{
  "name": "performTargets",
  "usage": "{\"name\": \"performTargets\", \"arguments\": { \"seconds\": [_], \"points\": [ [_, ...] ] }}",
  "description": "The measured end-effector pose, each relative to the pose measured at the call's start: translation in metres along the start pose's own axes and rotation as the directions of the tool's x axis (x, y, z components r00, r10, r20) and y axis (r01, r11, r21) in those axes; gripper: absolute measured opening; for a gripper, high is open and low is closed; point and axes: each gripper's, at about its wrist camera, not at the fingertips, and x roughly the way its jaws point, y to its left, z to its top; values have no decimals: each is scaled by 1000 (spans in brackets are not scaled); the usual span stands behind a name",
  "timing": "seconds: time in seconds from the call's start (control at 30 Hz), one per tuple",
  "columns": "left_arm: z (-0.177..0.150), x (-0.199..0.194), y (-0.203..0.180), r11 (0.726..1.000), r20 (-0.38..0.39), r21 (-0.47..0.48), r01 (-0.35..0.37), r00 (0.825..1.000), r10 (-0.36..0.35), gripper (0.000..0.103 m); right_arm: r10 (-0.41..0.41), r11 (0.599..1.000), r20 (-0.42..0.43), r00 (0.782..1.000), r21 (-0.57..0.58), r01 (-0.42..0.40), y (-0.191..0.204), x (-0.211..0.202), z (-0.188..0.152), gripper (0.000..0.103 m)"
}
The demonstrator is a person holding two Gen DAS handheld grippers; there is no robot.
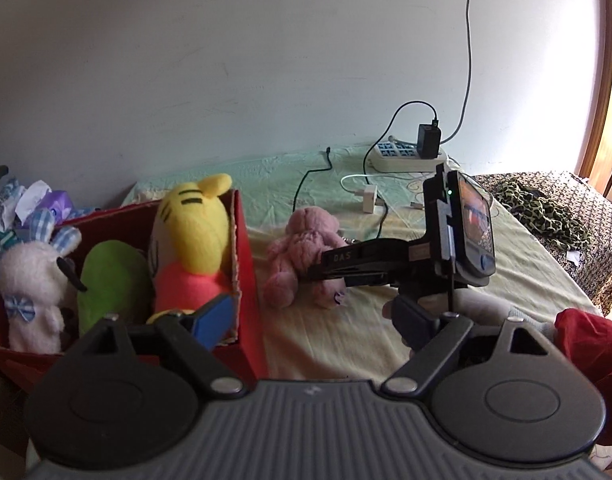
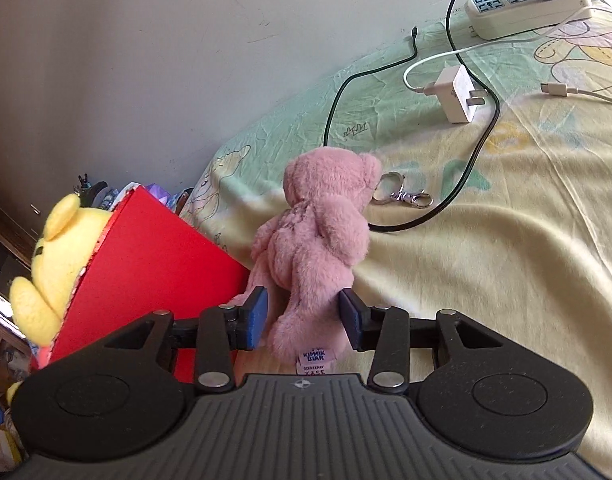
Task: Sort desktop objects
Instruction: 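Move both grippers to the pink teddy on the sheet and close around it, then lift the pink teddy with both grippers and carry it over the red box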
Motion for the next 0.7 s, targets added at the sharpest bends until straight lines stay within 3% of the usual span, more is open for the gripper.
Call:
{"name": "performTargets", "arguments": {
  "seconds": [0.2, 0.4, 0.5, 0.7],
  "points": [
    [7, 3, -11, 1000, 7, 9, 29, 1000, -29, 88, 32, 999, -37, 999, 31, -31, -10, -3, -2, 31],
    [10, 19, -29, 990, -10, 38, 133, 991, -133, 88, 96, 993, -15, 995, 66, -95, -28, -59, -18, 29],
    [6, 30, -34, 980, -50, 24, 197, 979, -196, 86, 102, 992, -31, 994, 78, -100, -40, -93, -39, 29],
    [-13, 63, -43, 952, -172, -31, 304, 937, -305, 80, 66, 986, -27, 997, 158, -61, -68, -152, -78, 29]
  ]
}}
